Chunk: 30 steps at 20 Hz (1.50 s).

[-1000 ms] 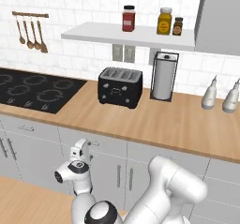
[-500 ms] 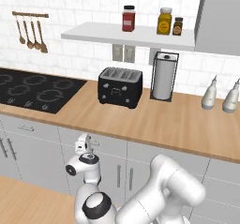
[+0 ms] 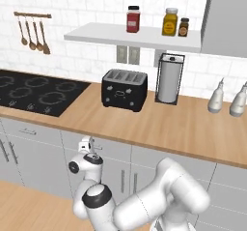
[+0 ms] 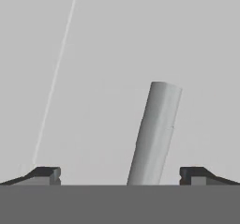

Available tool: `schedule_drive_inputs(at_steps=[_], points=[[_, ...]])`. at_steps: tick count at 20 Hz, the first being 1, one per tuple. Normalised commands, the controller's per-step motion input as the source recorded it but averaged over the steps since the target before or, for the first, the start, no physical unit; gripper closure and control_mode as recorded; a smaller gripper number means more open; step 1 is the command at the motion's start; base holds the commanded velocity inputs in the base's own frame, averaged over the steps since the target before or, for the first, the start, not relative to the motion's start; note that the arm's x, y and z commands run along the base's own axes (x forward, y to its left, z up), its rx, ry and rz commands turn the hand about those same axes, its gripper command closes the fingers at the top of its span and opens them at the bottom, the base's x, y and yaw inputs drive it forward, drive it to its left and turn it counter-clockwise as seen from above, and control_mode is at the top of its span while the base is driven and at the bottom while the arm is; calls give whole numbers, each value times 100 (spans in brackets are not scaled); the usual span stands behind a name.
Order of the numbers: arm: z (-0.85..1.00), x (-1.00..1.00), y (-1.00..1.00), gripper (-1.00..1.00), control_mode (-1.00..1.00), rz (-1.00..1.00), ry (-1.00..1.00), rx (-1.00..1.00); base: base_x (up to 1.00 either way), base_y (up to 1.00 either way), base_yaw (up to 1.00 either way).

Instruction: Take a straw from the drawer in front and place it inside the glass cup on the dining counter.

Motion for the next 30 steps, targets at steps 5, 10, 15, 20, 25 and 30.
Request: schedule_drive_inputs(at_steps=[5, 10, 15, 20, 25, 30], points=[[-65, 22, 18, -100, -100, 0, 23, -5, 0, 0, 0], [-91, 33, 1, 100, -100, 3, 18, -7, 0, 0, 0], [-100, 31, 0, 100, -100, 3, 24, -13, 0, 0, 0], [-100, 21, 0, 100, -100, 4, 27, -12, 0, 0, 0], [-100, 8, 0, 100, -100, 7, 29, -14, 0, 0, 0], [-100, -76, 9, 100, -100, 18, 29, -17, 0, 0, 0]])
